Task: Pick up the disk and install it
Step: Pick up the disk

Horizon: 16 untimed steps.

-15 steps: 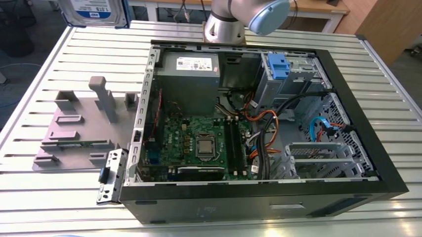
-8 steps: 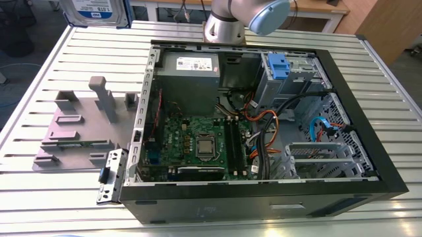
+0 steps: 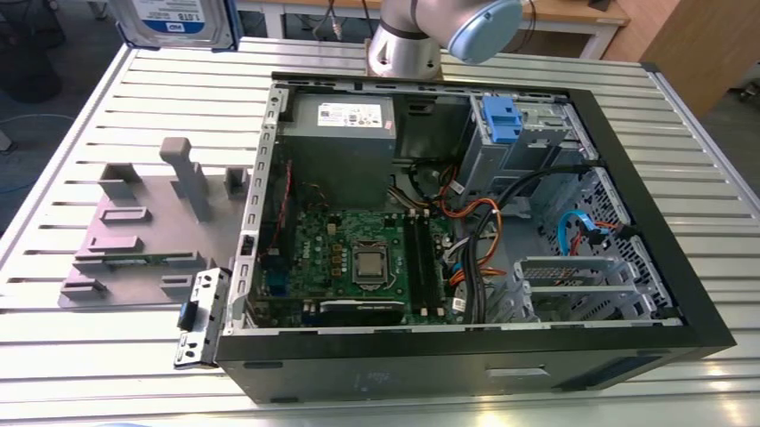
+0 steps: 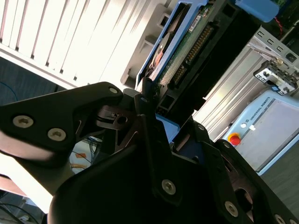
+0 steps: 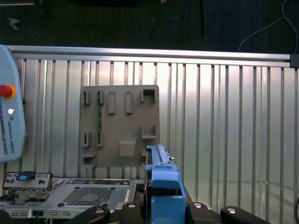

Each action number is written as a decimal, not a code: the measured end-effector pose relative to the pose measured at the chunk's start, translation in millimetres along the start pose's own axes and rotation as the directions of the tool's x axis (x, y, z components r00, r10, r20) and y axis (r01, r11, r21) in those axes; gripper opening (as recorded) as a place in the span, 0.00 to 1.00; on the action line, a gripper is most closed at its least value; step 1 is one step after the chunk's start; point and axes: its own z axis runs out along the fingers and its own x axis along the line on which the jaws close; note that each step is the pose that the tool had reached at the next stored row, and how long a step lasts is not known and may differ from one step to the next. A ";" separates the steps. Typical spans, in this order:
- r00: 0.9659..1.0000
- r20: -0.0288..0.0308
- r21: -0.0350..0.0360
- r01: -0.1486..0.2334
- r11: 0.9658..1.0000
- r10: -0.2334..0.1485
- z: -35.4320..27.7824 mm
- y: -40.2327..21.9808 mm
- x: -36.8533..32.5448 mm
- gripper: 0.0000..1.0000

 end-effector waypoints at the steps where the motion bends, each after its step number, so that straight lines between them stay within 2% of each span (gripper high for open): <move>1: 1.000 0.000 0.000 0.000 1.000 0.000 0.0 -0.3 0.0 0.36; 16: 1.000 0.000 0.000 0.000 1.000 0.000 0.0 -4.6 0.0 0.36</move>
